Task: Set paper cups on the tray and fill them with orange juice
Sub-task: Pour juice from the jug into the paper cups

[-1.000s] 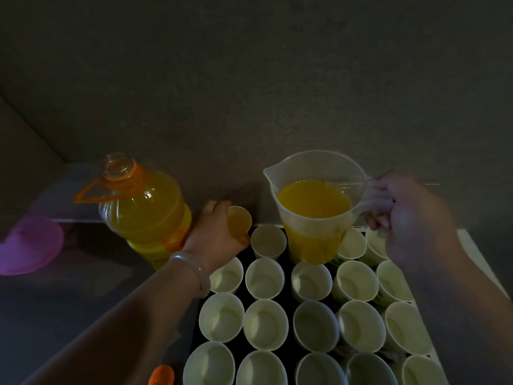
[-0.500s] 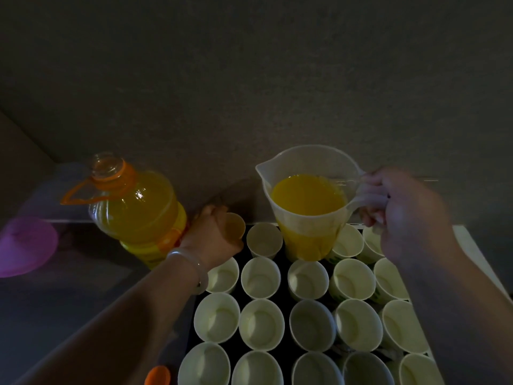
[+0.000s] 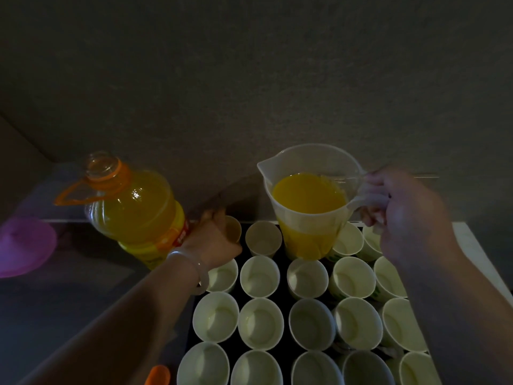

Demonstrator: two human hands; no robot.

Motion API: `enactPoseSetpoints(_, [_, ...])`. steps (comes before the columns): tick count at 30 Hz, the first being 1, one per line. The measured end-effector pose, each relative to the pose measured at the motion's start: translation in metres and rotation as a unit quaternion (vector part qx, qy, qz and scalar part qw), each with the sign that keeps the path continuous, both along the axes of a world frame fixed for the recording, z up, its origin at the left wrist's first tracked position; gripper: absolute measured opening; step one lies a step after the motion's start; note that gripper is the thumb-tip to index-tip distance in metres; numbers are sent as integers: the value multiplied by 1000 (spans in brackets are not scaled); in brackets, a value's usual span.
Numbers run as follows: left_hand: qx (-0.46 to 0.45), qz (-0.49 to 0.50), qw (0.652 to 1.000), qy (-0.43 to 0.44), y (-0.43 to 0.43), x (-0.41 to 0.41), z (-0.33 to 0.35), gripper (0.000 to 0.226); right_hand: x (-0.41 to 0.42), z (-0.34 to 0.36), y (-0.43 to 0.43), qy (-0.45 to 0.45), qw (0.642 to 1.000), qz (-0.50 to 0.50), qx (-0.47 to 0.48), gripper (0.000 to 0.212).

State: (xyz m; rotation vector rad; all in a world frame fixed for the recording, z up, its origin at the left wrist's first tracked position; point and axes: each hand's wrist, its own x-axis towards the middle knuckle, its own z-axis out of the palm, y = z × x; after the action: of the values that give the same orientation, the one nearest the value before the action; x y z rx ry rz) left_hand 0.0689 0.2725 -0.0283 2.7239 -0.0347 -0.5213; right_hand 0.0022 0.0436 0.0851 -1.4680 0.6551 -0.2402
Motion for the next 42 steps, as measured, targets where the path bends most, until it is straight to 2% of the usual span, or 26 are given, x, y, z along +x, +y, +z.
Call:
enactPoseSetpoints(3, [-37,7,998,-58,-8,-9,8,84,0,1,-4,-10,1000,-16,25,36])
enactPoseSetpoints(6, [-34,-34,991,-121,-21,-20,13,79,-1,2,-6,1,1000,-8,10,41])
enactPoseSetpoints(9, [2,-89,990,-109,-38,-24,13,75,-1,3,-9,-9,999,-32,33,37])
enactPoseSetpoints(13, [34,-98,993,-53,-55,-19,11,73,-2,4,-12,-11,998,-45,34,27])
enactPoseSetpoints(17, [68,-106,992,-23,-65,-14,7,76,-5,5,-20,-9,999,-38,28,30])
enactPoseSetpoints(22, [71,-96,992,-34,-65,-12,6,66,-11,6,-29,-26,999,-32,11,41])
enactPoseSetpoints(26, [31,-76,994,-74,-61,-15,9,75,-11,7,-33,-20,999,-46,21,31])
enactPoseSetpoints(32, [-66,-59,987,-131,-59,-24,28,82,-14,6,-37,-17,999,-5,-27,26])
enactPoseSetpoints(35, [-137,-41,979,-142,-55,-26,37,81,-8,6,-35,-9,999,-39,28,32])
enactPoseSetpoints(38, [-164,-33,972,-166,-48,-29,47,81,-7,6,-35,-4,999,-36,24,43])
enactPoseSetpoints(42, [-180,-52,965,-183,-38,-33,56,84,-7,9,-37,-35,999,-6,9,28])
